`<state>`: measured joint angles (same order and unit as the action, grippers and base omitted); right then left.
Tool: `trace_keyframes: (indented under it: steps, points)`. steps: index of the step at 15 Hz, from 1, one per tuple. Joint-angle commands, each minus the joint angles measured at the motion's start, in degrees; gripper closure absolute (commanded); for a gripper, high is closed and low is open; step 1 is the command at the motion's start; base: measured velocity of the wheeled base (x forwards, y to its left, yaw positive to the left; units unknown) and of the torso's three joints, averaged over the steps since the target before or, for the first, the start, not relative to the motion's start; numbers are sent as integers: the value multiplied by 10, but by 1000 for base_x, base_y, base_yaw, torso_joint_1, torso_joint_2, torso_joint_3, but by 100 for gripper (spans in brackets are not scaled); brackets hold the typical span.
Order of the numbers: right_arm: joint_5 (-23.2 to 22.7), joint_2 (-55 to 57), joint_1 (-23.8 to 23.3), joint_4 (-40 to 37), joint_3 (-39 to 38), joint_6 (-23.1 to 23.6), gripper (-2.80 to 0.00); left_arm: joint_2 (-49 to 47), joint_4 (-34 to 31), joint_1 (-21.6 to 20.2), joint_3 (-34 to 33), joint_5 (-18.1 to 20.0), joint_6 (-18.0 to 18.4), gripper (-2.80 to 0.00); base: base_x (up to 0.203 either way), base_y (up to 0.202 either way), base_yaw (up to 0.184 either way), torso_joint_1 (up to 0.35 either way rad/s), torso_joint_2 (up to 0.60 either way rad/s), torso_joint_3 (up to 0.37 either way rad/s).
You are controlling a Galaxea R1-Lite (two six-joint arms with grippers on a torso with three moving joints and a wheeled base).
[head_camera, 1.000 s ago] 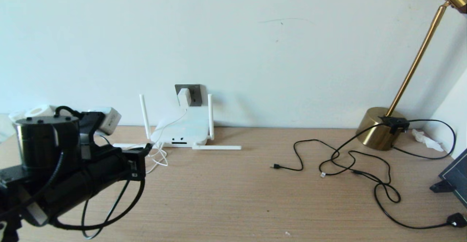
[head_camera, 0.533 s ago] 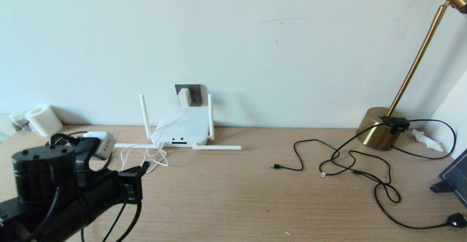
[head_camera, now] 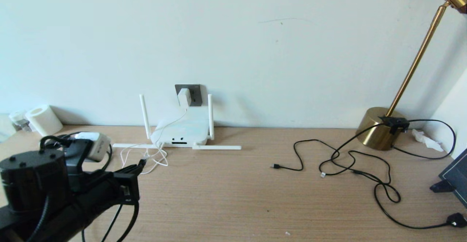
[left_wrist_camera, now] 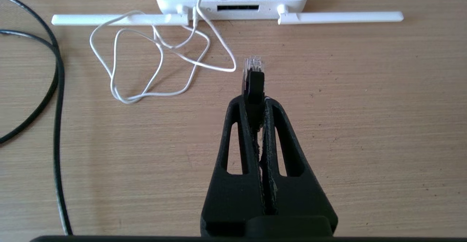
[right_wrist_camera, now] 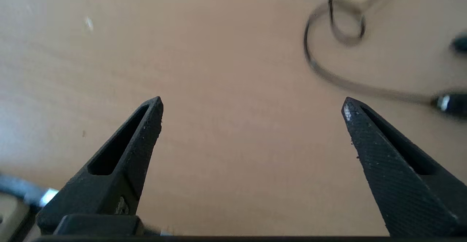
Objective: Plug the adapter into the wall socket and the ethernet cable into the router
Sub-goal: Align cable and router interface
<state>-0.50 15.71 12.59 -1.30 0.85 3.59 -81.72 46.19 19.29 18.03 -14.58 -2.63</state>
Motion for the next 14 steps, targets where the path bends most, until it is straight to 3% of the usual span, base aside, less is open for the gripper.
trace_keyframes:
  steps: [1,8,11,14]
  points:
    - [4,-1,3,20,-9,-1,-280,18,3,0,-9,-2,1,0,0,0,0,0,0,0]
    - [4,0,-24,16,-8,5,-280,55,3,-14,-12,-12,4,0,0,0,0,0,0,0]
    - [8,0,-24,17,-9,-38,-280,53,3,-14,-16,-13,11,0,0,0,0,0,0,0]
    - [8,0,-24,17,-8,-36,-280,45,3,-15,-9,-15,34,0,0,0,0,0,0,0]
